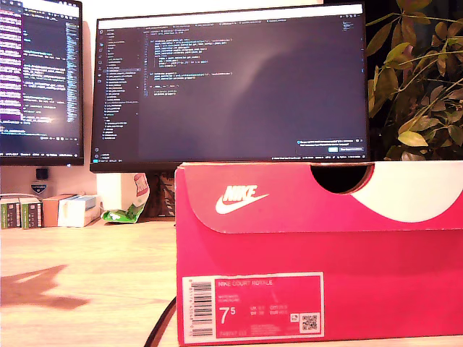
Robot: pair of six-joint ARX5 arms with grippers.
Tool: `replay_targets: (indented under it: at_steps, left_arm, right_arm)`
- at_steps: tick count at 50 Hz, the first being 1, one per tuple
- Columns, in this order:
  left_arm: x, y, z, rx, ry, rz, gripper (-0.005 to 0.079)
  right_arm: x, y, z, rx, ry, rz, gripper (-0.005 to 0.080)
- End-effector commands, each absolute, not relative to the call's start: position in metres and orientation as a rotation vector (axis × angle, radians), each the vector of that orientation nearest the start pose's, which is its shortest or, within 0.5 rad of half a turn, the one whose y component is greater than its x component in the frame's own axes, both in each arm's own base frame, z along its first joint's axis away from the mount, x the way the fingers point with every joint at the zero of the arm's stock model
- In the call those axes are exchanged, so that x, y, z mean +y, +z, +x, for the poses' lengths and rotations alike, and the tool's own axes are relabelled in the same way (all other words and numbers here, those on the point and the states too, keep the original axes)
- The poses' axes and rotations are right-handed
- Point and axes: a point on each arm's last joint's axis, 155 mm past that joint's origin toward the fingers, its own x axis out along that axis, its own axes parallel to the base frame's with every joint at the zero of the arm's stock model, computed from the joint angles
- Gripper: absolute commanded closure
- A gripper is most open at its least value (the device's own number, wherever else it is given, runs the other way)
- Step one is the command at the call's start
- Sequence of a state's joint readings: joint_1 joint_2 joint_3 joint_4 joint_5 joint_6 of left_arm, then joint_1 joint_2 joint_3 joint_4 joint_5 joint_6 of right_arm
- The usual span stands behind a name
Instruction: Close the red shoebox by pushing the lid with your left arm and holding the box in place with your right arm
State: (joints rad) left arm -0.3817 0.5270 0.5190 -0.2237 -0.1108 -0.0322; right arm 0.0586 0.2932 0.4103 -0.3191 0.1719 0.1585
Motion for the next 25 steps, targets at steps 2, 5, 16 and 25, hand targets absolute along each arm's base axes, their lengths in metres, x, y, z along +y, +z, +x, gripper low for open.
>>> replay_targets:
  at_steps: [2, 5, 16, 25]
  left_arm:
    - [-0.084, 0.235, 0.267, 0.222, -0.259, 0.009, 0.0762]
    - [-0.083, 0.236, 0.266, 0.218, -0.26, 0.008, 0.0762]
    - [-0.083, 0.24, 0.265, 0.202, -0.261, 0.005, 0.0762]
    - [-0.083, 0.241, 0.265, 0.198, -0.261, 0.004, 0.0762]
  right_arm:
    - [-0.025, 0.197, 0.253, 0.206, -0.172, 0.144, 0.0764]
    - [-0.028, 0.193, 0.255, 0.187, -0.19, 0.148, 0.0764]
    - [-0.027, 0.167, 0.259, 0.202, -0.19, 0.145, 0.0764]
    - [-0.027, 0.148, 0.26, 0.226, -0.19, 0.142, 0.0764]
